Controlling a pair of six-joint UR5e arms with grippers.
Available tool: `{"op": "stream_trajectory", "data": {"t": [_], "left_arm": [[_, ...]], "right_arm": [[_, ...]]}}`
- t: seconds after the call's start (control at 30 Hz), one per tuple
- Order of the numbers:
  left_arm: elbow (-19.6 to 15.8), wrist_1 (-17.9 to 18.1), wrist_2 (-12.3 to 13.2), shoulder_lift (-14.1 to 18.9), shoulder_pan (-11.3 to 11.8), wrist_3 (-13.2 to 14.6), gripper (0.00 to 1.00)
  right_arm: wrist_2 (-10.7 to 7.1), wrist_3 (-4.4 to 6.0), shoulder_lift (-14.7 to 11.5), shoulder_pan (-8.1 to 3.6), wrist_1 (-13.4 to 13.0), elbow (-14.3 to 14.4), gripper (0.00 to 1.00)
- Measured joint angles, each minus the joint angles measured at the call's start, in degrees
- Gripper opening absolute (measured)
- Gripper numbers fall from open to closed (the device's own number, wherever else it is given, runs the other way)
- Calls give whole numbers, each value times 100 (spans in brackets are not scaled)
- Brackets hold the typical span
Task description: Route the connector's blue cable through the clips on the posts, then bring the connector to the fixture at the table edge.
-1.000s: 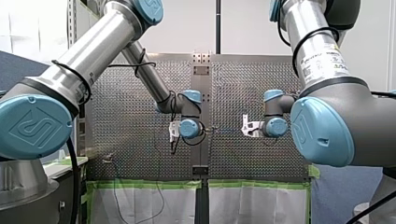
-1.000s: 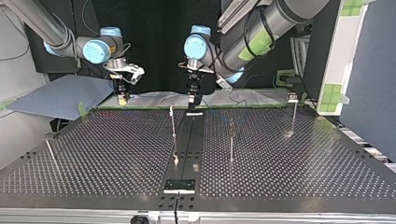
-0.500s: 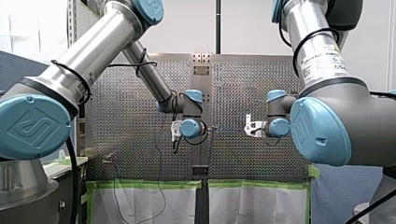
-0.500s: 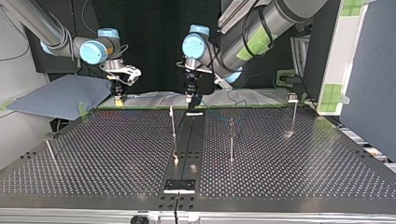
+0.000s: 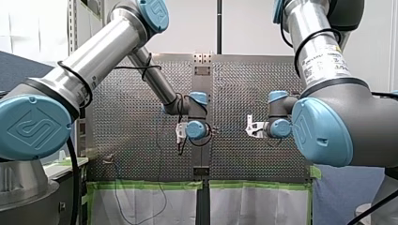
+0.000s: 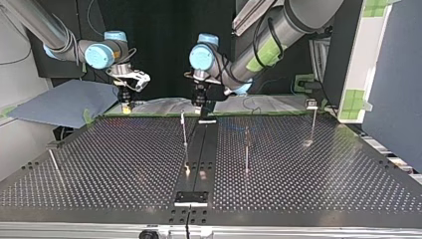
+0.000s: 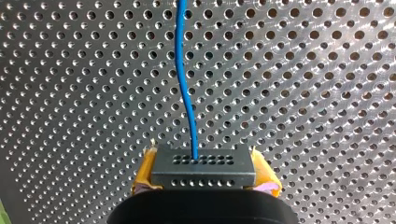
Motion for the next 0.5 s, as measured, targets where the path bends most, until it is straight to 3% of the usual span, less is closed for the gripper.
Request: {"op": "stream_trajectory", "data": {"t": [0.5], "left_arm": [[51,-17,8,-7,127,2,0]], "right_arm": [[7,-36,176,-8,-6,-131,0]]}}
